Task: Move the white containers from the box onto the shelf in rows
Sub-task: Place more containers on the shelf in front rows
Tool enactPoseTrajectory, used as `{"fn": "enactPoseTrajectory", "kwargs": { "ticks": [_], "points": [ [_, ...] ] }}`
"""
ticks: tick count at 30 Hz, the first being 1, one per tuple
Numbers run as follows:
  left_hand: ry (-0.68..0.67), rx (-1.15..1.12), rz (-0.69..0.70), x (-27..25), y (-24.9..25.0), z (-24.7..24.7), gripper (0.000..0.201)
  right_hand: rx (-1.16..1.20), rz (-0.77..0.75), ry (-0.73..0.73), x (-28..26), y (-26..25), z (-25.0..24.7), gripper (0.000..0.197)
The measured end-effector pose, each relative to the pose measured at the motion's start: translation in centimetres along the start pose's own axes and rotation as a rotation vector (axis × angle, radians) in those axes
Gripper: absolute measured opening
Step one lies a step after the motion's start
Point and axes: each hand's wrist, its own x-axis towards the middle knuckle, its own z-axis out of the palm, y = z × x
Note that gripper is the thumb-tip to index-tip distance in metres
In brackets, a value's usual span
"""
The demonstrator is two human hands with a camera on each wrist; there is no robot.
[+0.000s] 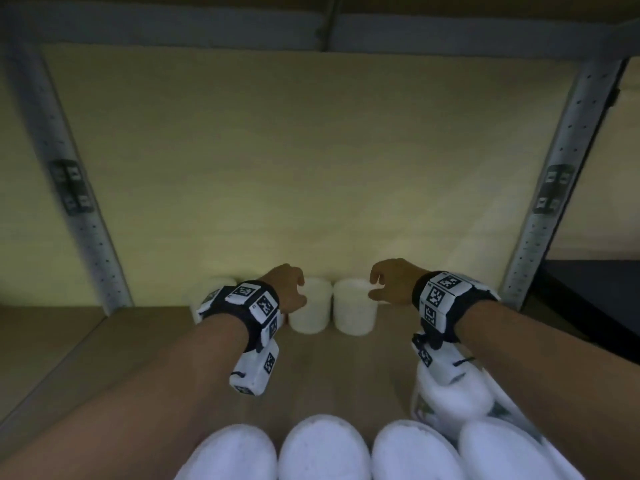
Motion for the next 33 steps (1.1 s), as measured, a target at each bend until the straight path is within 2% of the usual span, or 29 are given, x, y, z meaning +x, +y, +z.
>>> {"fn": "enactPoseTrajectory", "kwargs": {
  "ticks": [4,12,33],
  "points": [
    [0.037,-0.028,-0.003,1.7,-1.0,0.6,0.050,-0.044,0.005,-0.019,2.7,-1.3,0.5,0.044],
    [0.055,0.005,0.033,4.6,0.1,1.9,0.056,-0.171,0.035,-0.083,5.5,-2.2,1.7,0.058],
    [0.118,0.017,0.030,5.3,0.3,2.8,0.050,-0.217,0.012,-0.048,5.6,-2.2,1.9,0.052]
  ]
}}
